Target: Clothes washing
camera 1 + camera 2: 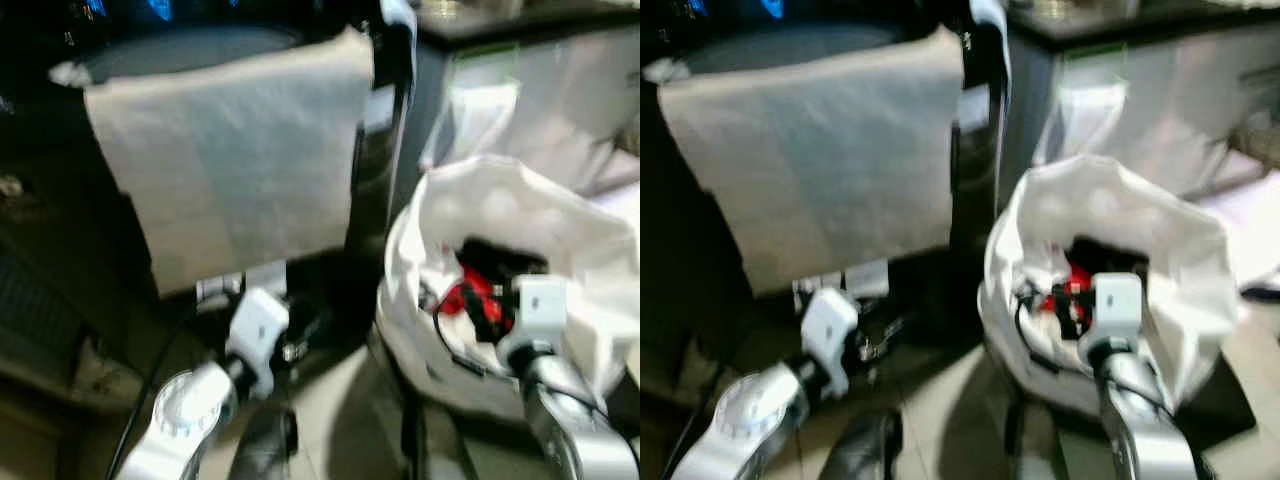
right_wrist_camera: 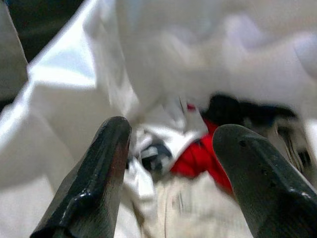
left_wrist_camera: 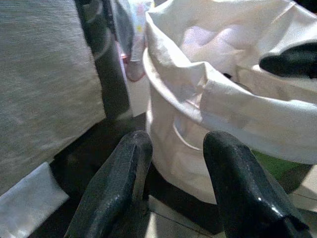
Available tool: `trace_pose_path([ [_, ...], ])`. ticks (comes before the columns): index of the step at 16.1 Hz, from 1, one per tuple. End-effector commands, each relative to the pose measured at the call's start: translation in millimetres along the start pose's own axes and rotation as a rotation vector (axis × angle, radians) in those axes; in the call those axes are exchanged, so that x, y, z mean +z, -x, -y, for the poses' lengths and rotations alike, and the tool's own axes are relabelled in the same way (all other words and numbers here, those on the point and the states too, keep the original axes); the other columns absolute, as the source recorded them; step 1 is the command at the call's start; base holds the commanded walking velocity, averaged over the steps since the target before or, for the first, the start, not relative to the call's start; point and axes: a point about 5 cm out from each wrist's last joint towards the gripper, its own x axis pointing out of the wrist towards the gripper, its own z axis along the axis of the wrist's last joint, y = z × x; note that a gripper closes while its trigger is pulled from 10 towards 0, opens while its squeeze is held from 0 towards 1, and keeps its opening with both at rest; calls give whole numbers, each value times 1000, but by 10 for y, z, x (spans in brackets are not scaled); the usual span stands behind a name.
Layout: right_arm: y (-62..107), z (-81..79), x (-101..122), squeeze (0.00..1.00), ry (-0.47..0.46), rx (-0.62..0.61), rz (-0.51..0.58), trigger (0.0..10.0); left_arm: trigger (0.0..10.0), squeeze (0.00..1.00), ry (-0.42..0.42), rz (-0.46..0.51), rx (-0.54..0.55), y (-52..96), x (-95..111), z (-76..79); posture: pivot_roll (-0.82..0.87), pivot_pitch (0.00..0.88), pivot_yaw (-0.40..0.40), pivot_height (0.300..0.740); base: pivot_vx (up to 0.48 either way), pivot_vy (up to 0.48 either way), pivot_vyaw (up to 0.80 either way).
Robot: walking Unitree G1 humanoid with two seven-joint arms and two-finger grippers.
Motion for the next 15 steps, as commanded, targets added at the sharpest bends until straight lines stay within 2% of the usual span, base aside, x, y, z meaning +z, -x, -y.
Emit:
trace_pose_path([
  [1,19,21,28,0,-6,-8,18,10000,10000,0,-20,36,-11,-1,71,-17,-65,65,75,641,0,0,0],
  [4,44,-18,73,0,-26,28,54,10000,10000,0,-19,62,-30,1,116,-6,-66,65,78,641,200,0,0],
  [7,47,14,135,0,-70,-3,97,10000,10000,0,-12,72,-41,-7,135,1,-68,64,82,641,304,0,0],
  [8,49,19,152,0,-72,1,105,10000,10000,0,-11,76,-42,-9,142,0,-67,64,81,641,304,0,-800],
  [10,54,28,144,0,-73,3,101,10000,10000,0,-10,79,-45,-8,145,2,-67,64,81,641,300,0,-800],
  [15,63,-29,104,0,-61,31,79,10000,10000,0,-7,85,-45,-22,165,-13,-66,64,86,641,302,0,0],
])
